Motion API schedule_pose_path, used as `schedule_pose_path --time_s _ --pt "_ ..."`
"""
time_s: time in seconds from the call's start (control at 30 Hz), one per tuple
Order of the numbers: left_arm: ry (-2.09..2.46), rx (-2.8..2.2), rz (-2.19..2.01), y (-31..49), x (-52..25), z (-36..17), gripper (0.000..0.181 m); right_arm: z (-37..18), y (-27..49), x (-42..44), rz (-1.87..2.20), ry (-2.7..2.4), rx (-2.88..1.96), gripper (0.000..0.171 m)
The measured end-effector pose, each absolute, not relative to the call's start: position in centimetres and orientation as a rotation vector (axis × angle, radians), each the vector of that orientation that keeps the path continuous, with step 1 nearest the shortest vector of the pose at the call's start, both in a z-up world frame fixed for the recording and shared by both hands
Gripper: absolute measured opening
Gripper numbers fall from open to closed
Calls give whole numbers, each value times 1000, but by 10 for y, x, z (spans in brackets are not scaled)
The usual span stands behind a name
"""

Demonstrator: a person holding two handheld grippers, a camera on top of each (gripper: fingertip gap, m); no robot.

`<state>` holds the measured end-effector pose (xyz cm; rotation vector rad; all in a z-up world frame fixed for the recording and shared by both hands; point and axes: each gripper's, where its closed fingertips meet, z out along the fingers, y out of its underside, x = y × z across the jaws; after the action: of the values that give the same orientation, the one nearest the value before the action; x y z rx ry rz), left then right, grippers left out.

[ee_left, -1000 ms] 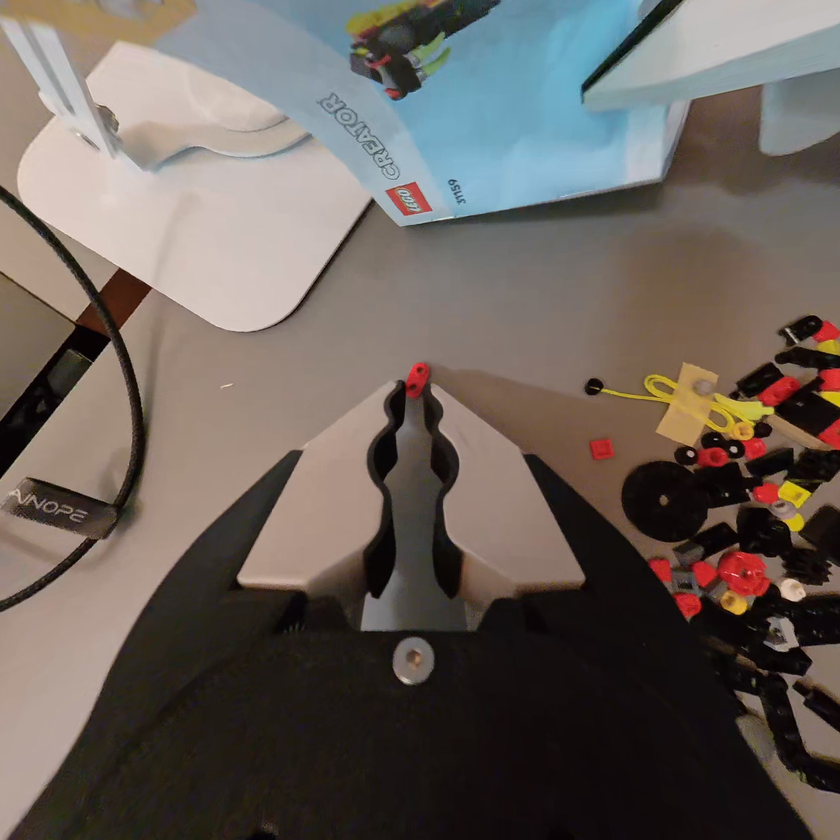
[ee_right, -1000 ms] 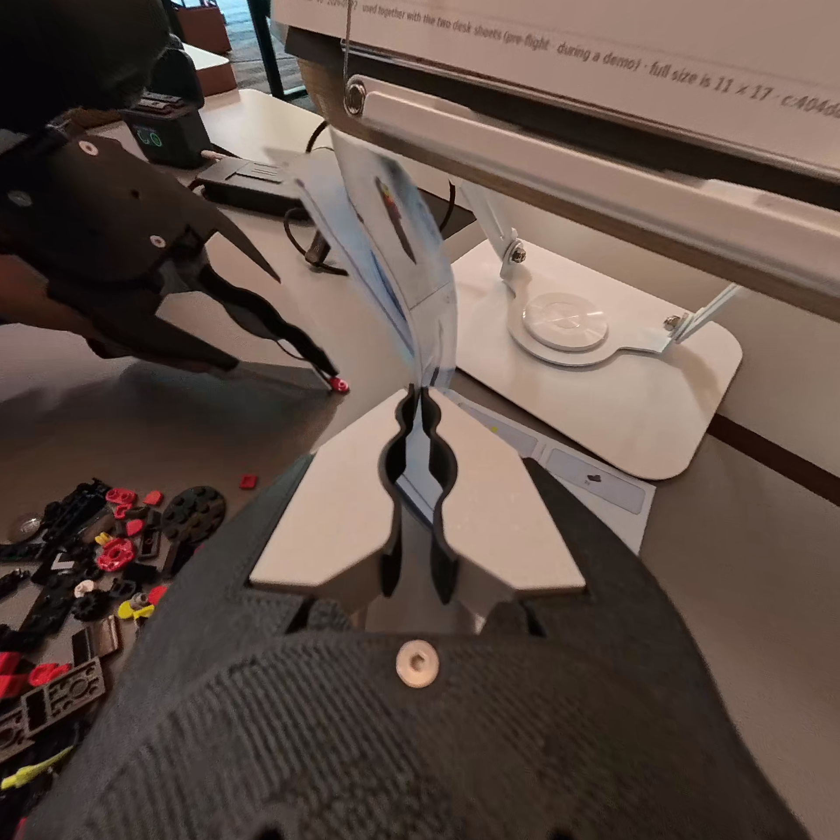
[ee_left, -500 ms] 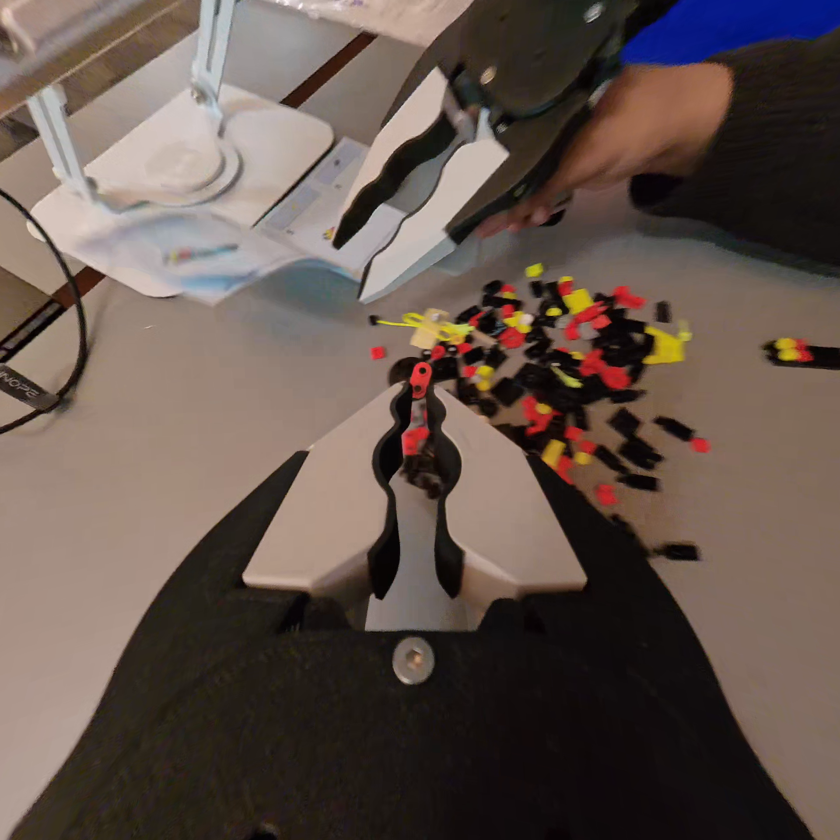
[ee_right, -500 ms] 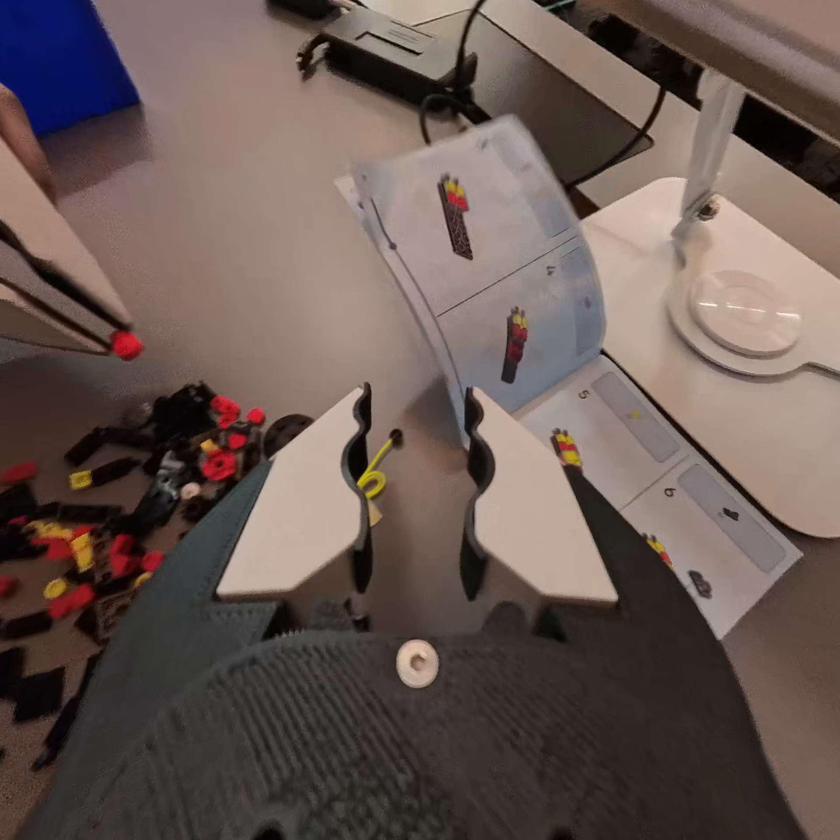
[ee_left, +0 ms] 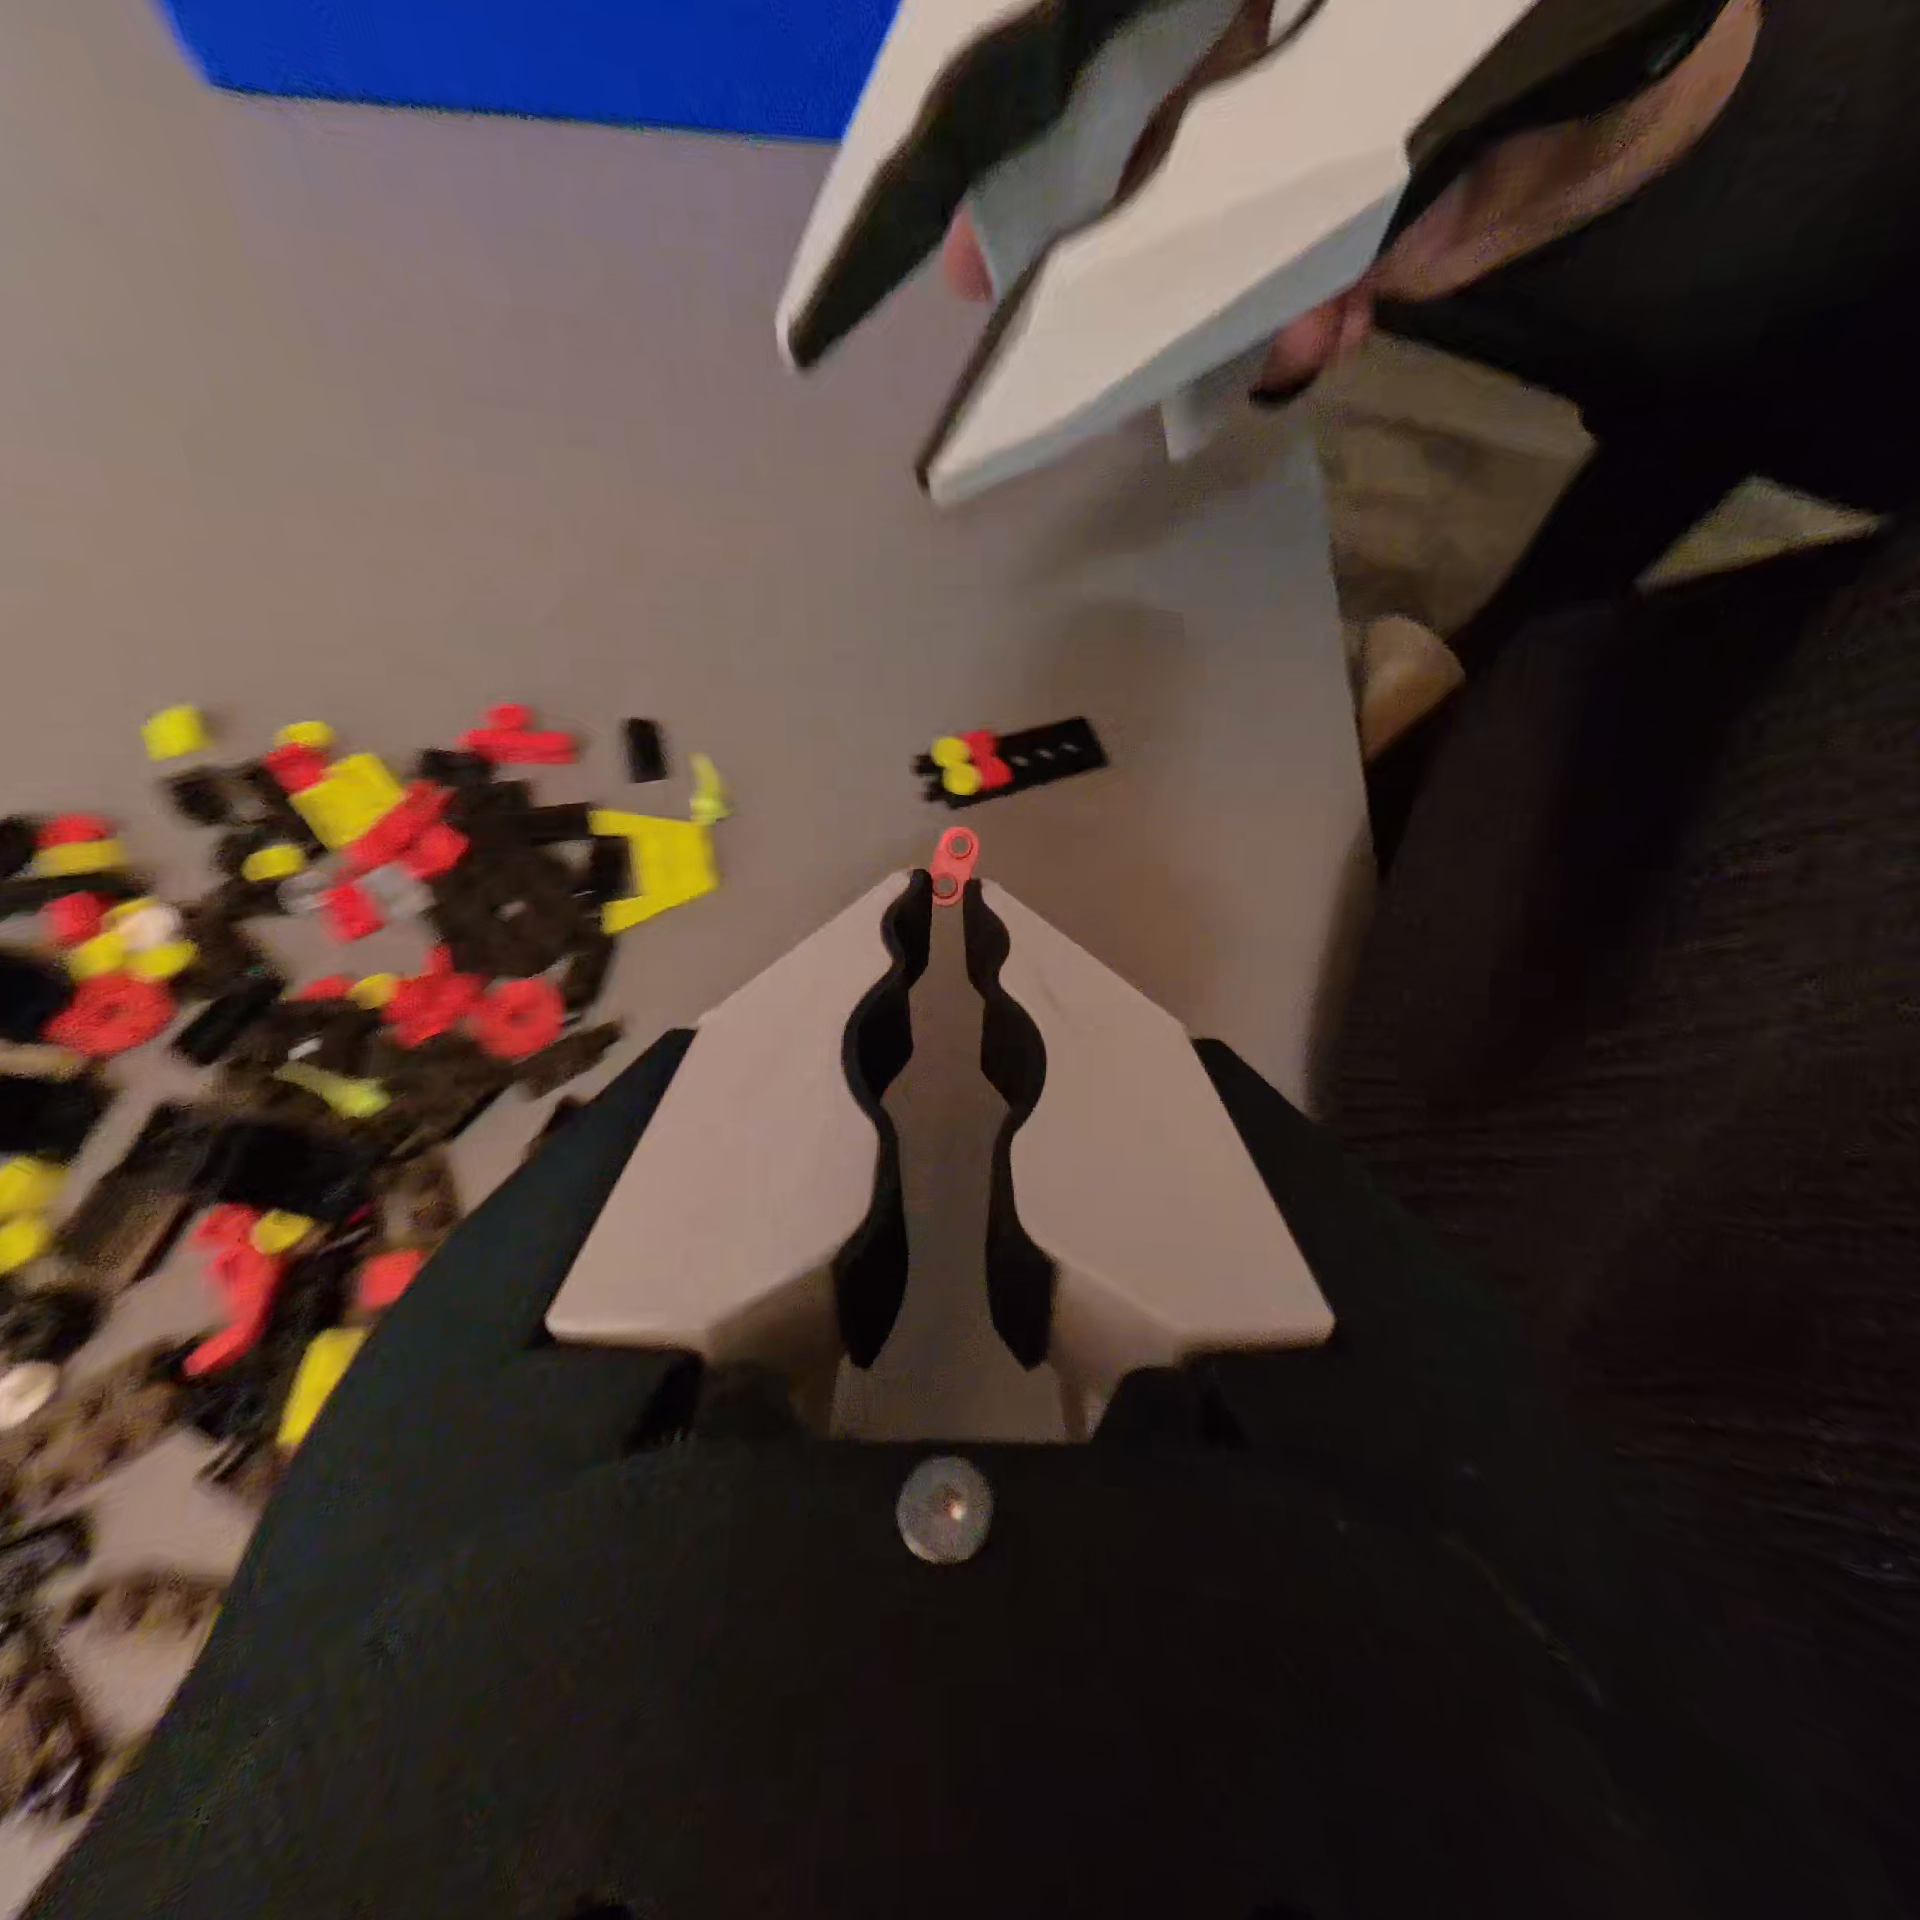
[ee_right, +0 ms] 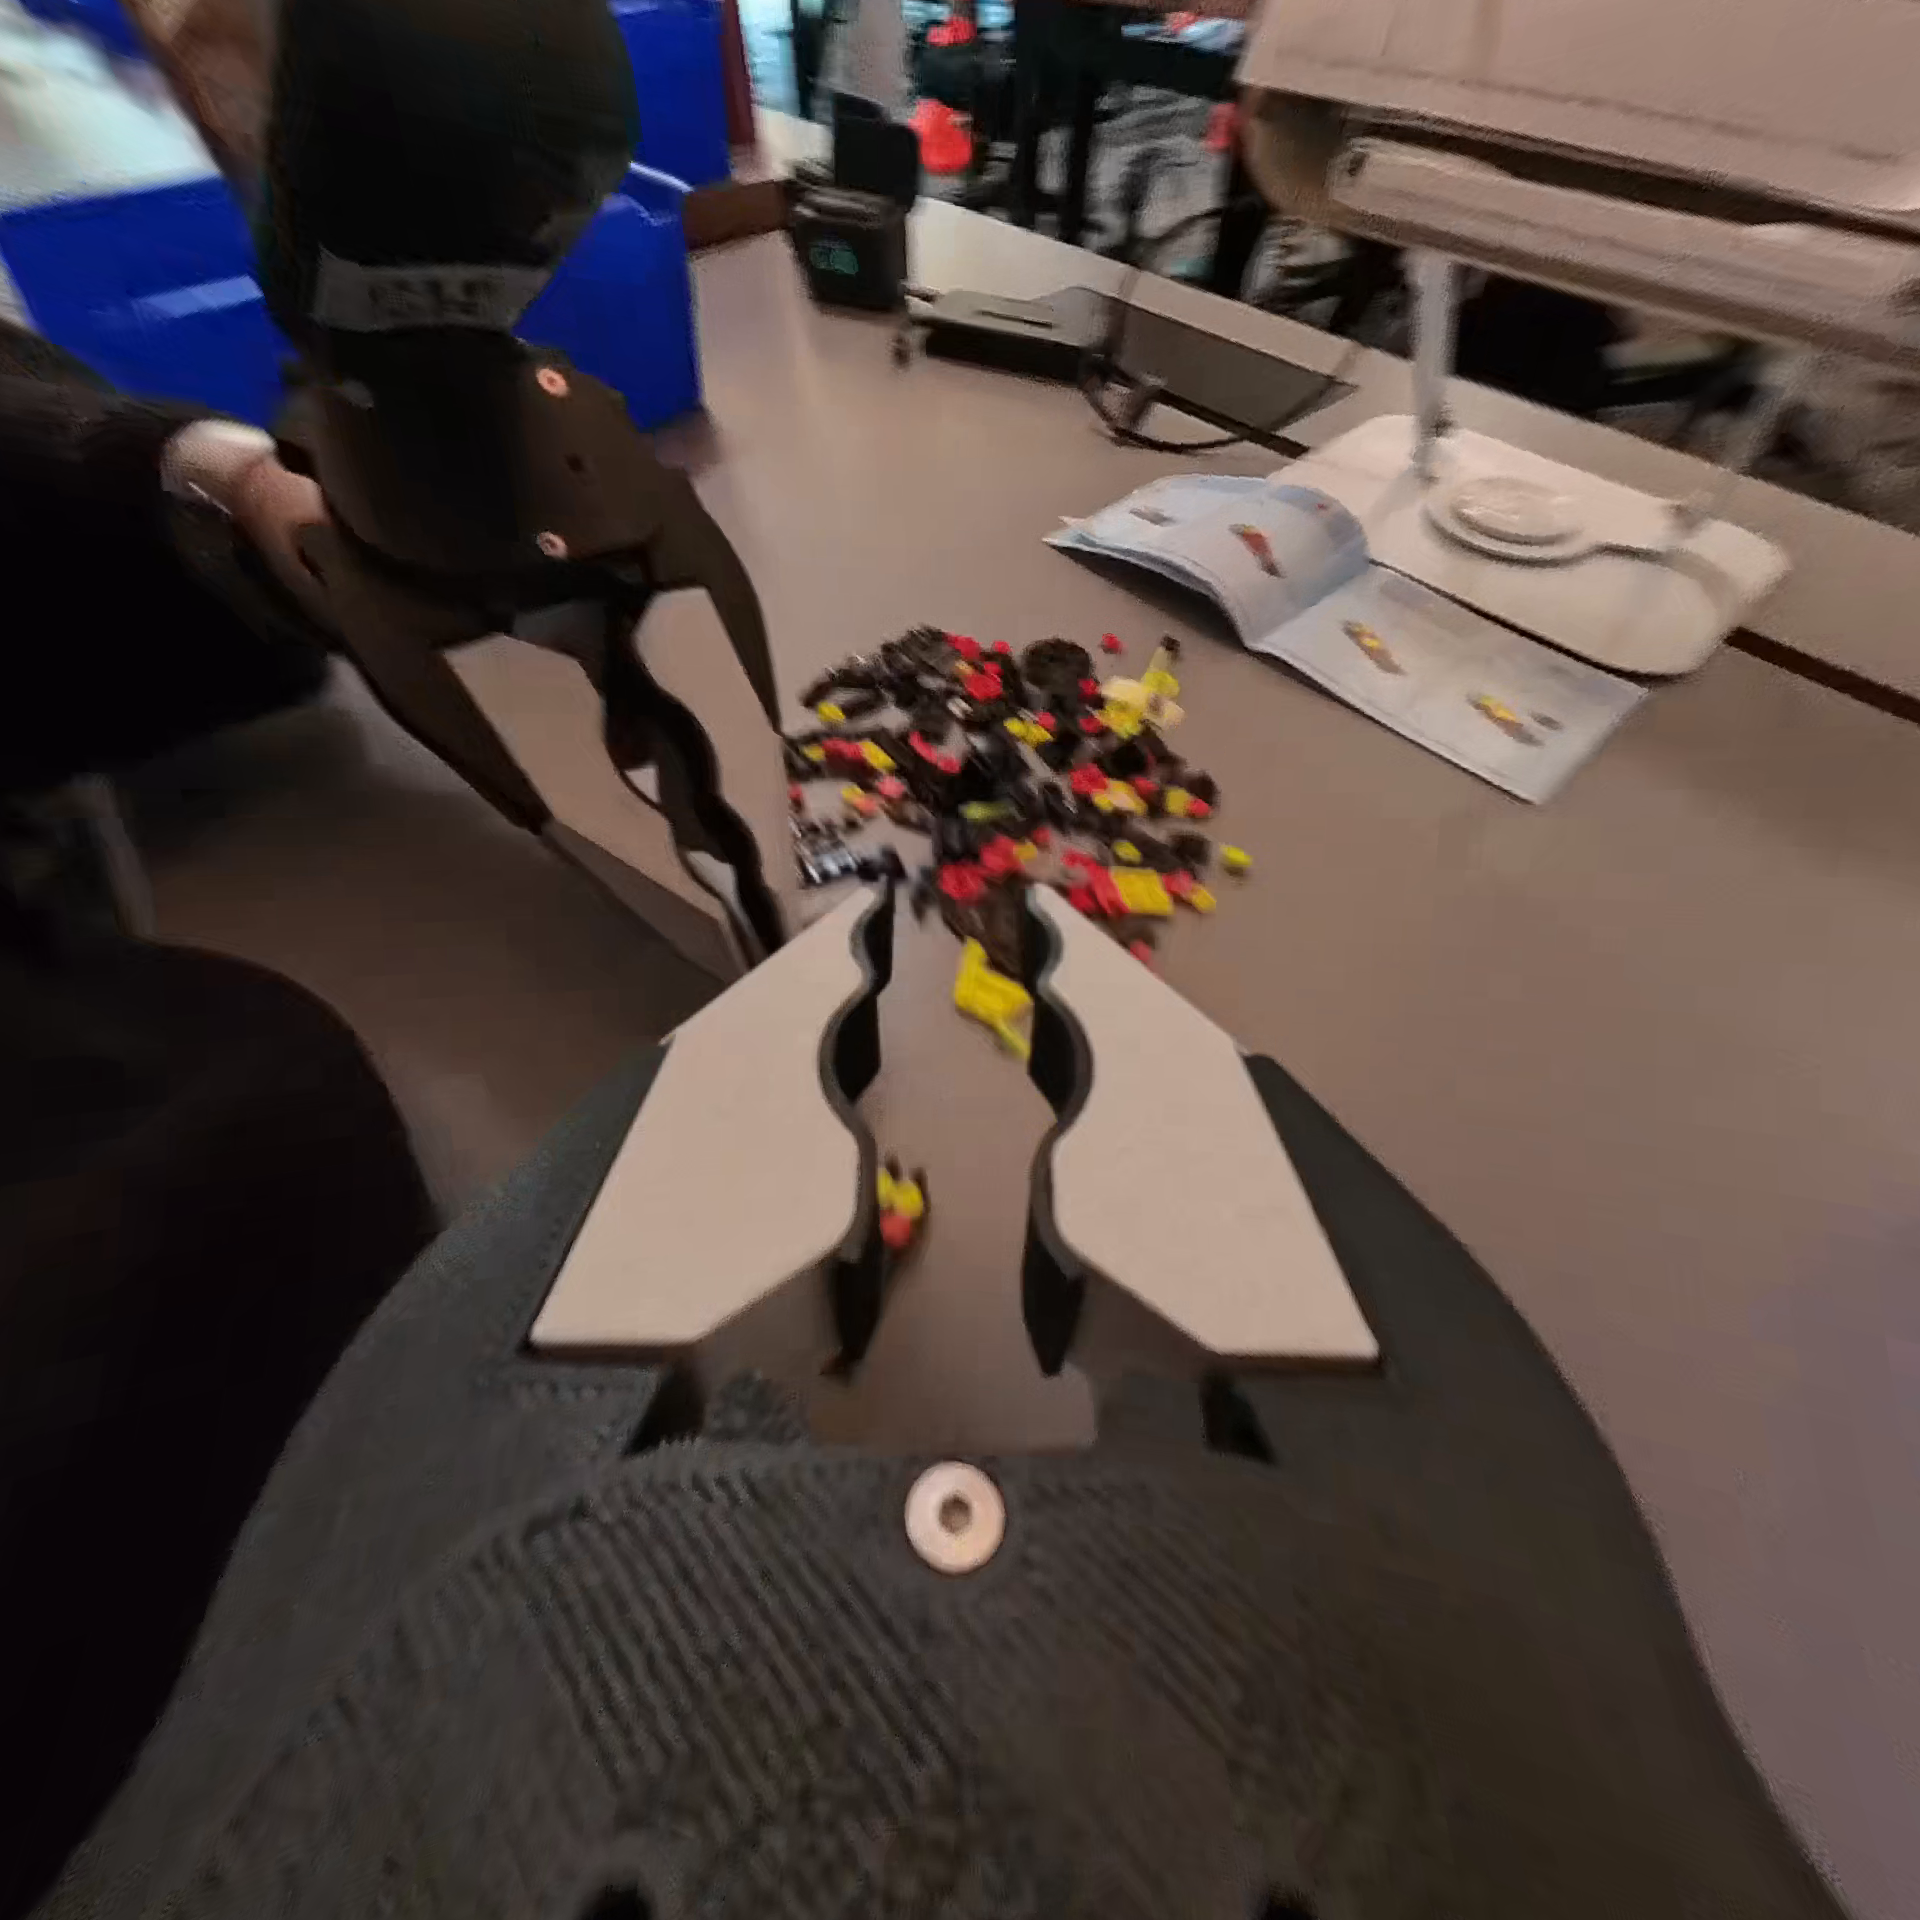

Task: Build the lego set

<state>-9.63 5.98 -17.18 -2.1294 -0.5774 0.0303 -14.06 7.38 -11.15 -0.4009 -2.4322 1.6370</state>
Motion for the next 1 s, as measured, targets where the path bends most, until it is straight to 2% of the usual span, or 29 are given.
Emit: schedule_pose_path --time_s 0.1,0.17,0.3,0.43,0.67,0.83,1.0 --pt "-429 -2222 41 82 -82 -188 3 -121 123 -137 1422 -2295 -400 17" --pt "-352 -2290 42 92 -77 -198 2 -137 137 -123 1331 -2376 -340 19" --pt "-263 -2325 33 106 -74 -203 1 -184 133 -84 1176 -2679 -186 22" --pt "-230 -2371 15 107 -73 -212 2 -207 128 -69 1103 -2751 -152 22" --pt "-170 -2360 -29 101 -71 -215 11 -215 126 -76 1102 -2774 -283 20" --pt "-271 -2290 53 91 -98 -206 18 -215 127 -95 1093 -2715 -378 19" --pt "-342 -2272 95 89 -114 -206 33 -214 126 -121 1082 -2655 -431 15"
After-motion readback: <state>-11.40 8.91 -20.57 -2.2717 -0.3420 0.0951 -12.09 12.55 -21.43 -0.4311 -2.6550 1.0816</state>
